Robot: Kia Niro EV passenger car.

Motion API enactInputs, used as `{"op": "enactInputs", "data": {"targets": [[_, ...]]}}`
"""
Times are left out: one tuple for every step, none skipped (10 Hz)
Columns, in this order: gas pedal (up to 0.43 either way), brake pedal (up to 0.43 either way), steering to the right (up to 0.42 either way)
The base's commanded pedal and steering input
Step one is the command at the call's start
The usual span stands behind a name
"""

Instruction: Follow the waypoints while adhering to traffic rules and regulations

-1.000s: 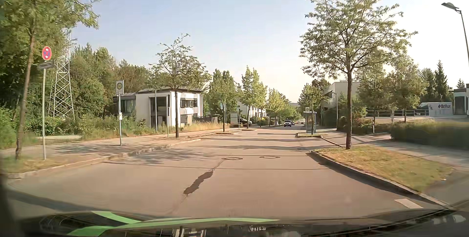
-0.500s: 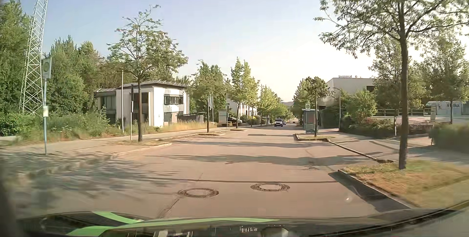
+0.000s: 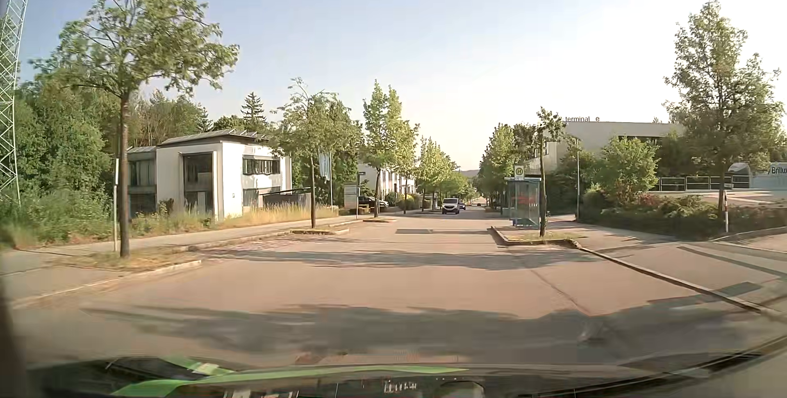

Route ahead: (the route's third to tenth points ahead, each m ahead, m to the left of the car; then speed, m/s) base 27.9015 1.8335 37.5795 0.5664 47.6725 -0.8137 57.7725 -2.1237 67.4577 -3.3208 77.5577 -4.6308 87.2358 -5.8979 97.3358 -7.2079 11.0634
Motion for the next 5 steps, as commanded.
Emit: {"op": "enactInputs", "data": {"targets": [[0.067, 0.000, 0.023], [0.067, 0.000, 0.023], [0.079, 0.000, 0.023], [0.079, 0.000, 0.024], [0.079, 0.000, 0.023]]}}
